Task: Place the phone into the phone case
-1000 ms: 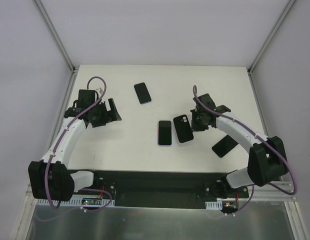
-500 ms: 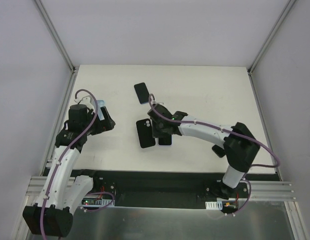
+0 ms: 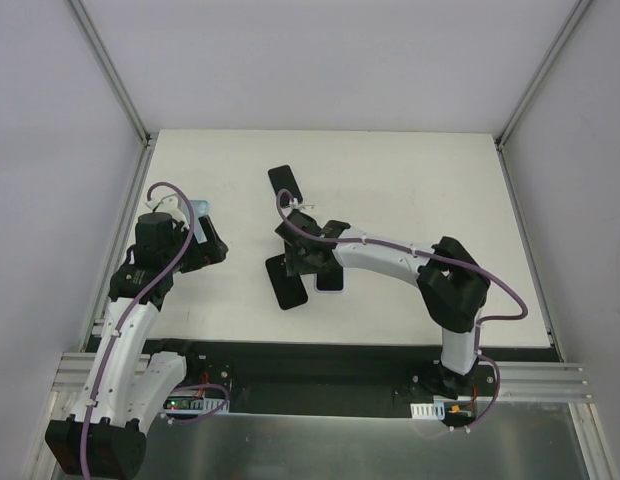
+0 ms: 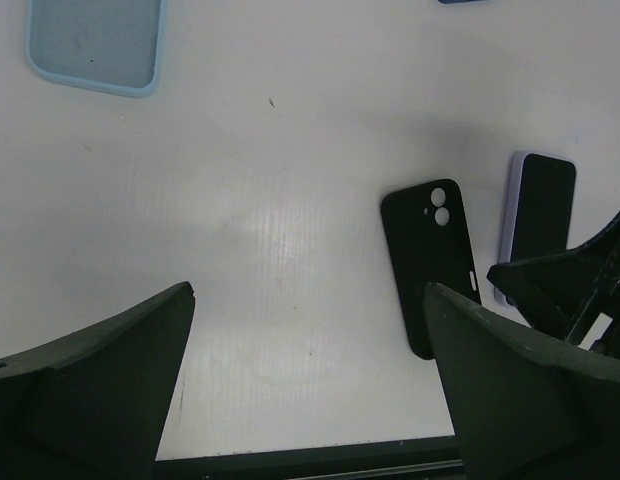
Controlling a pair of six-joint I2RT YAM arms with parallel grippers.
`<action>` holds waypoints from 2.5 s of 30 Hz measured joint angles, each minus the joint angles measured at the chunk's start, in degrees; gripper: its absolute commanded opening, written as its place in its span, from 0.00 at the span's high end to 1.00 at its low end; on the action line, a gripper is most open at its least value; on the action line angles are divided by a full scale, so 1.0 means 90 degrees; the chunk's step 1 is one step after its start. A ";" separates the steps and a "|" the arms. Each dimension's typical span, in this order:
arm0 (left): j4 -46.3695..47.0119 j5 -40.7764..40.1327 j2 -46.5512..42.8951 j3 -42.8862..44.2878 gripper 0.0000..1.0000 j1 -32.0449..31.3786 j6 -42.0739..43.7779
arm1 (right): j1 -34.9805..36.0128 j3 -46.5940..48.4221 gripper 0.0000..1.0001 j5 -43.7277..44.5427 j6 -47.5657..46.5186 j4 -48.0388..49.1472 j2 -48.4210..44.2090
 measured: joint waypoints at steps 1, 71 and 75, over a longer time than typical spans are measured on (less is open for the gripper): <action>0.0000 0.0002 0.0007 0.0000 0.03 0.0000 0.0000 | -0.0046 0.0007 0.36 0.0078 -0.0165 0.0036 -0.0012; 0.0012 0.0389 -0.0083 -0.0056 0.02 -0.0131 -0.0002 | -0.7082 -0.3687 0.46 -0.0219 -0.0996 0.0223 -0.2317; 0.0015 0.0401 -0.0051 -0.0058 0.03 -0.0131 -0.0002 | -0.7038 -0.3531 0.51 -0.0321 -0.1222 0.0189 -0.2176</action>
